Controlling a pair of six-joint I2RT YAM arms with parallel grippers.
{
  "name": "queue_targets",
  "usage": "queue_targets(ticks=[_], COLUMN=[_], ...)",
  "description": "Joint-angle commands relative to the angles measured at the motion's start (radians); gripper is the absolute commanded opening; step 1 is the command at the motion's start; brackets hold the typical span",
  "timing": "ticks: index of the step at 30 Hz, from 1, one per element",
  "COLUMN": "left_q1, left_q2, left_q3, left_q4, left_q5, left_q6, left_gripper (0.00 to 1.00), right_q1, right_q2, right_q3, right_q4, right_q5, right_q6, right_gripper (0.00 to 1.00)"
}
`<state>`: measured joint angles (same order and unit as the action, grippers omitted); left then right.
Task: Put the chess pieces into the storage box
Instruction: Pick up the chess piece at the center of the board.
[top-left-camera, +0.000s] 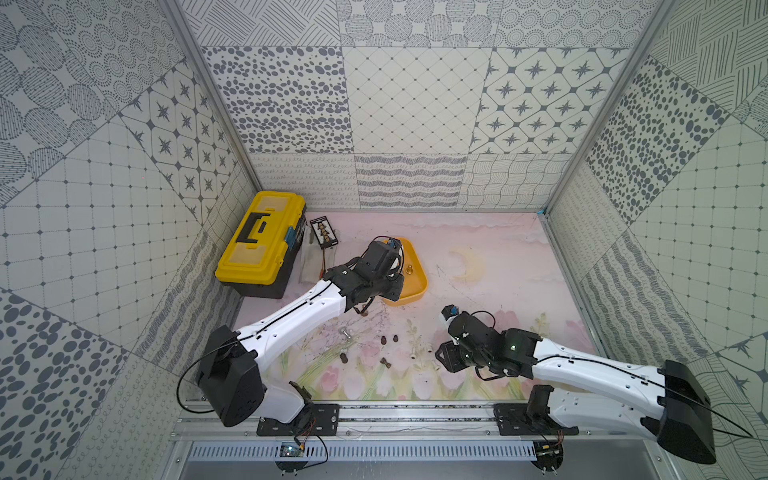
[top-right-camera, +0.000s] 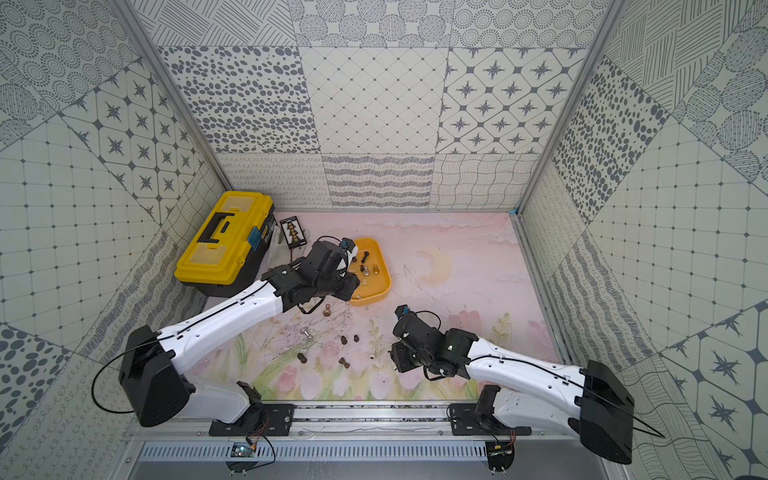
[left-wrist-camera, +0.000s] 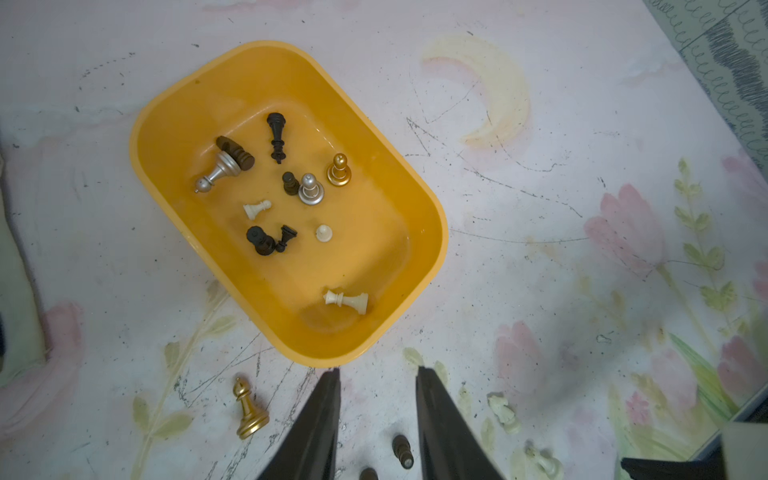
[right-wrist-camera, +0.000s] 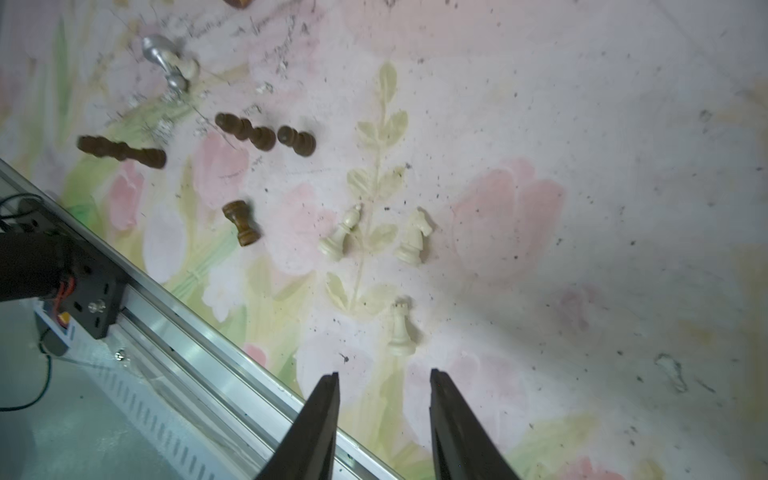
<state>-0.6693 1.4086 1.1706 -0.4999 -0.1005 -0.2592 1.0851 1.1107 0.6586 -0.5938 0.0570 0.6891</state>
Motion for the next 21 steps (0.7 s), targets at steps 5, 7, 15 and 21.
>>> queue_targets(ticks=[5,7,15,21], left_q1=[0.001,0.0,-0.001,0.001], left_q2=[-0.098,-0.094,-0.085,-0.094], left_q3=[-0.096,-0.1,-0.136,-0.159], left_q4=[0.025,0.024,0.047,0.046], left_q5=[-0.044,-0.045,-0.022,-0.034], left_q6=[-0.048,-0.05,-0.064,-0.063], left_gripper=[0.36,0.36,0.36,0.36], right_q1=[0.067,0.073,0.082,0.082], right_q2=[0.169,0.207,0.314,0.368], right_q3=[0.037,0.044,0.078,0.09], right_q4=[0.019,0.029,0.05,0.06], right_q5=[0.04,0.034,0.026,0.033], right_q6=[0.023,0.02,0.006,-0.006], right_gripper=[0.38,0.38,0.38,0.38])
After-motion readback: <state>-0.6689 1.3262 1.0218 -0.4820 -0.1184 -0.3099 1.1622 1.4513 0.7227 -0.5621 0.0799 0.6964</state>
